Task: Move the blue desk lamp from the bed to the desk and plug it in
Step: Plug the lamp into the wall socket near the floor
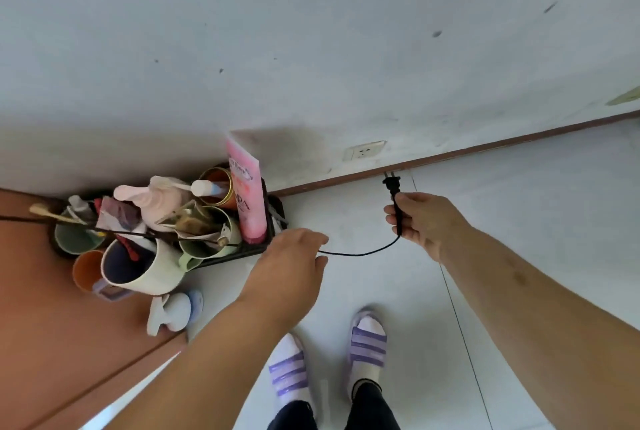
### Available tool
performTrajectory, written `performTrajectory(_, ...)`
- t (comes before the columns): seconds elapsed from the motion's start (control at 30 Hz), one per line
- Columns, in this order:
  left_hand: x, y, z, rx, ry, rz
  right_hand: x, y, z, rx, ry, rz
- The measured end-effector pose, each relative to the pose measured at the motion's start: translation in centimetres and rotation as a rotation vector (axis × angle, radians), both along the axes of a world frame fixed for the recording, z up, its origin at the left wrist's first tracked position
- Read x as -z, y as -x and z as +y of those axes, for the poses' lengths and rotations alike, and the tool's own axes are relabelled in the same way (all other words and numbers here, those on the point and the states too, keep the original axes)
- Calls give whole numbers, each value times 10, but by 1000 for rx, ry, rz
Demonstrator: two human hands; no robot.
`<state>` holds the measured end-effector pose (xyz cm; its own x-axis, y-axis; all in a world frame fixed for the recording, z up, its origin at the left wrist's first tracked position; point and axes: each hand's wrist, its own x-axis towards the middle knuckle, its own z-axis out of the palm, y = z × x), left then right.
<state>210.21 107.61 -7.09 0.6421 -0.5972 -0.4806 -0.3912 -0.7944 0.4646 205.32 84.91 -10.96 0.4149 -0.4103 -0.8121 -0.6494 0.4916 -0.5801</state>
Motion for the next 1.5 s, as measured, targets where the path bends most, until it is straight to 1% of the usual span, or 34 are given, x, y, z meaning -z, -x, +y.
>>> performTrajectory(0.1,30,-15,0,120,-177,-121,35,-17,-3,-34,13,29)
performTrajectory(0.23,52,-30,4,195,-503,-163,69,-38,-6,-45,36,57)
performTrajectory(0.3,60,-33,7,242,-579,-190,83,-47,-6,-37,41,66)
performTrajectory(0.4,71,-33,9,277,-536,-235,99,-61,-6,-6,41,80)
performTrajectory(0.5,77,-34,9,251,-409,-190,114,-76,-3,39,55,85)
performTrajectory(0.6,79,-40,6,208,-341,-182,128,-90,-3,83,104,95)
performTrajectory(0.7,79,-46,3,203,-341,-186,142,-98,-5,36,193,111)
performTrajectory(0.8,77,-51,2,195,-342,-179,150,-98,-6,49,290,104)
performTrajectory(1.0,77,-56,3,205,-361,-187,154,-97,-7,89,338,86)
performTrajectory(1.1,75,-57,1,197,-353,-213,153,-95,-8,107,300,74)
performTrajectory(1.27,78,-57,3,164,-310,-225,148,-83,-8,240,168,-60)
performTrajectory(1.5,82,-55,5,154,-272,-212,144,-89,-8,252,160,-91)
